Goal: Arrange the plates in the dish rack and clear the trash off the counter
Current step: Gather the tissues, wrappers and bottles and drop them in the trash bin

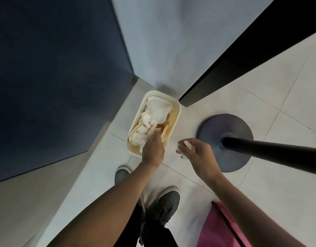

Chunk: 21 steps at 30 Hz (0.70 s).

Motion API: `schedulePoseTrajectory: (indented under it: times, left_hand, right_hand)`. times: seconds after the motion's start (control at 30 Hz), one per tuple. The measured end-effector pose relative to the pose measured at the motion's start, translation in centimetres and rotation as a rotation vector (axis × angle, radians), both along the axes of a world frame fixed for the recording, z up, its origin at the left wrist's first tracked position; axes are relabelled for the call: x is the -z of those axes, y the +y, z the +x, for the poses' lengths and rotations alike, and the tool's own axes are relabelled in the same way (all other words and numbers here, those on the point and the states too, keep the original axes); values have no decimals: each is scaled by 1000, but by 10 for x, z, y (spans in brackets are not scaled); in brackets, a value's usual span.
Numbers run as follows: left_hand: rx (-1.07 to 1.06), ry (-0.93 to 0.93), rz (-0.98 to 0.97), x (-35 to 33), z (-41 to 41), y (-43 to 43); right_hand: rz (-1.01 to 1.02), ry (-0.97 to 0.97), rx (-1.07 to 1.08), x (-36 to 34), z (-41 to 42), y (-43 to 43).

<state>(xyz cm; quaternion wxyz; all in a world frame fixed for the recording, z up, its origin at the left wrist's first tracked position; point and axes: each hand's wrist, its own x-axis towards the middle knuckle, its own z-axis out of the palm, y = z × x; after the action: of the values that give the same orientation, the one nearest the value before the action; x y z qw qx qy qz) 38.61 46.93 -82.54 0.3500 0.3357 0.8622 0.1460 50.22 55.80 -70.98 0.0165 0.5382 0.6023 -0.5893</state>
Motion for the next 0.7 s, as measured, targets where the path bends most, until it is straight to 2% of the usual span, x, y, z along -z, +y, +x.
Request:
schedulePoseTrajectory:
  times: [0.17,0.3,0.4,0.53,0.7]
  left_hand:
    - [147,112,46,24,8,-22]
    - [193,137,51,29,4,-26]
    - [104,42,27,26,1,-20]
    - [0,-150,-6,16,-3,-18]
    - [-70,-184,171,5,-9,-24]
  right_hand:
    - [83,8,-49,27,-27,28]
    - [226,4,-206,53,-63,44]
    - [346,-75,-385,72,-91,49]
    - [349,-197,-467,87,-103,47]
    - [396,-217,-589,79,-100,46]
